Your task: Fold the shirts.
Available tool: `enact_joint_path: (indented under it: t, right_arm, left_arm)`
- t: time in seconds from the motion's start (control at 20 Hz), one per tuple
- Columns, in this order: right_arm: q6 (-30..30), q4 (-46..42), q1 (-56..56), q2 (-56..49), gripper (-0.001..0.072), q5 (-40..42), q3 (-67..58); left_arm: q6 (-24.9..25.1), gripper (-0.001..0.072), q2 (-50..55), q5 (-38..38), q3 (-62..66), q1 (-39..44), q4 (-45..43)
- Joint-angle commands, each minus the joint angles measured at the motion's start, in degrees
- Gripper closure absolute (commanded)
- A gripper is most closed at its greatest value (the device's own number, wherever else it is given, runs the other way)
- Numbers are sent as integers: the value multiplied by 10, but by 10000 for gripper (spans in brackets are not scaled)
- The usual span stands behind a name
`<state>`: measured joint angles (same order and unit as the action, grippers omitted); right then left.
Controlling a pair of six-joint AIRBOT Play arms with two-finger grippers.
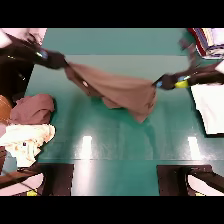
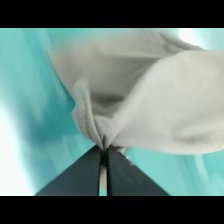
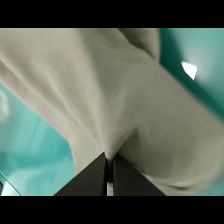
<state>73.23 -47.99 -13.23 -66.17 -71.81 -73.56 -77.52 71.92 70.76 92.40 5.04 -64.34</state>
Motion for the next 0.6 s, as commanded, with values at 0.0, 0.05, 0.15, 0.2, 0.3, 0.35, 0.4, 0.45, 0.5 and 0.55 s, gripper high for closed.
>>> enact_joint_path:
  t: [0.0, 0.05, 0.15, 0.2, 0.3, 0.35, 0.4, 0.45, 0.5, 0.55]
  right_arm:
    - [23, -3, 21, 103, 695, -52, -115]
    - [34, -3, 27, 125, 695, -63, -144]
    - [52, -6, 37, 153, 695, -85, -188]
    - [68, -24, 41, 163, 695, -96, -210]
    - [100, -78, 40, 171, 695, -115, -249]
    - [115, -94, 40, 168, 695, -129, -265]
    - [125, -101, 40, 159, 695, -147, -276]
    - [137, -101, 37, 144, 695, -166, -280]
    - [150, -102, 23, 125, 695, -187, -274]
    - [153, -103, 3, 106, 695, -200, -257]
  left_arm:
    - [-5, 681, -128, 2, 78, -1, 5]
    - [-6, 681, -155, 2, 103, 0, 6]
    - [-13, 682, -197, 0, 155, 0, 5]
    - [-22, 682, -212, -2, 179, 0, 5]
    - [-22, 682, -221, 0, 222, 0, 5]
    - [-22, 682, -222, -3, 230, 0, 5]
    - [-22, 682, -221, -2, 230, 0, 3]
    - [-22, 682, -215, 4, 224, 0, 0]
    - [-25, 682, -205, 10, 208, 0, 1]
    - [-32, 682, -194, 23, 186, 0, 1]
